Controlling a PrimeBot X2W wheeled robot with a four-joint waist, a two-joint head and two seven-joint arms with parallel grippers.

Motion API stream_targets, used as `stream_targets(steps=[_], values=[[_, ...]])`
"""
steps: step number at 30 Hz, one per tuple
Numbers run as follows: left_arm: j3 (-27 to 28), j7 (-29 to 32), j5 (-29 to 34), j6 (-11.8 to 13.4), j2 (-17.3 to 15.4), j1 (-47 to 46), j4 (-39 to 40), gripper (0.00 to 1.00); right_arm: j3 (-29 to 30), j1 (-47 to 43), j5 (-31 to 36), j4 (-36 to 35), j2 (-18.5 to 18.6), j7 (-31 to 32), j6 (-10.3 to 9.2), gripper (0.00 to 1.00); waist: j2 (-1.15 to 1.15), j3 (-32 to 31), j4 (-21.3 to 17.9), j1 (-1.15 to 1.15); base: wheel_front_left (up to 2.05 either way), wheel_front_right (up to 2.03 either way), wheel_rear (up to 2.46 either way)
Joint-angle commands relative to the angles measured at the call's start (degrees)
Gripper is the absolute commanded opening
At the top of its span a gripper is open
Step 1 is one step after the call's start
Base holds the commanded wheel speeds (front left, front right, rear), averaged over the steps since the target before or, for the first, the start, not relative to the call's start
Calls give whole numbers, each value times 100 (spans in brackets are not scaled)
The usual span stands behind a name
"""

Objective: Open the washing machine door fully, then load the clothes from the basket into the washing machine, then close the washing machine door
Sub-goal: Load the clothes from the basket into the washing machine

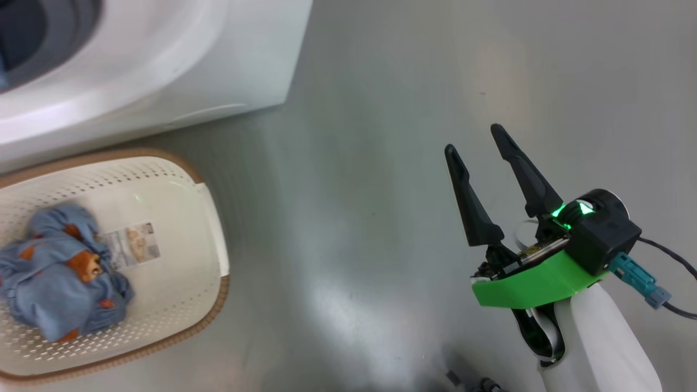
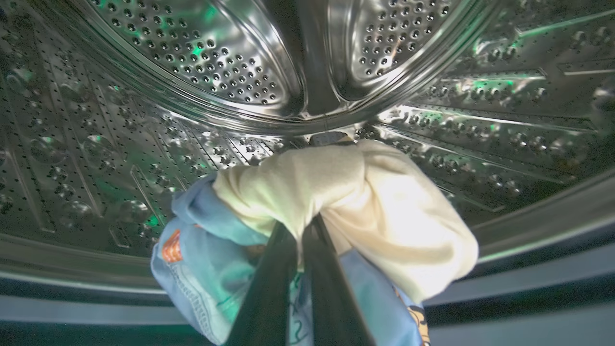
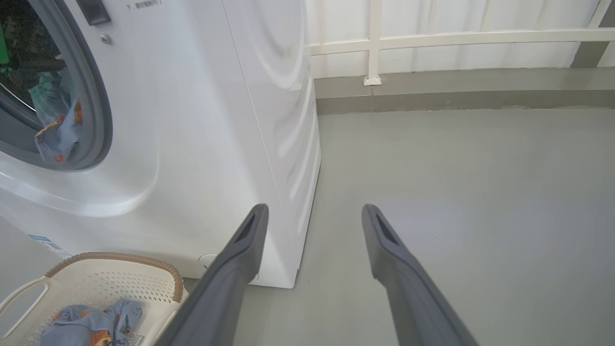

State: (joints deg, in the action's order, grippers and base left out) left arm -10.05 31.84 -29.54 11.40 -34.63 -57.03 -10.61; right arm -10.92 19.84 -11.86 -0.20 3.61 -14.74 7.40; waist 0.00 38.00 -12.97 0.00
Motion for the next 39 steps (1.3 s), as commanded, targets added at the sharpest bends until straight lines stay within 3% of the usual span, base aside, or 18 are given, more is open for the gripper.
stream_targets(steps=[1,16,29,30,31,32,39], values=[[189,-121,152,9,-394,-292,0,0,-169,-3,-132,-143,-46,-26,9,100,0,223,-207,0,0,0,0],[155,-2412,867,-261,-562,-1995,-1438,0,-393,345,-429,-129,-71,-26,9,100,0,724,-635,0,0,0,0],[113,-2906,601,-675,-361,-2362,-2884,2,-360,369,-448,-112,-73,-26,9,100,0,787,-612,0,0,0,0],[100,-2905,581,-704,-335,-2378,-2942,32,-355,371,-437,-112,-73,-26,9,100,0,780,-596,0,0,0,0],[86,-2909,566,-728,-309,-2390,-2995,70,-349,372,-426,-111,-73,-26,9,100,0,771,-578,0,0,0,0],[63,-2915,557,-735,-267,-2384,-3031,100,-346,374,-413,-112,-73,-26,9,100,0,760,-558,0,0,0,0],[-89,-3045,574,-731,-61,-2202,-2992,100,-297,328,-323,-132,-73,-26,9,100,0,627,-401,0,0,0,0]])
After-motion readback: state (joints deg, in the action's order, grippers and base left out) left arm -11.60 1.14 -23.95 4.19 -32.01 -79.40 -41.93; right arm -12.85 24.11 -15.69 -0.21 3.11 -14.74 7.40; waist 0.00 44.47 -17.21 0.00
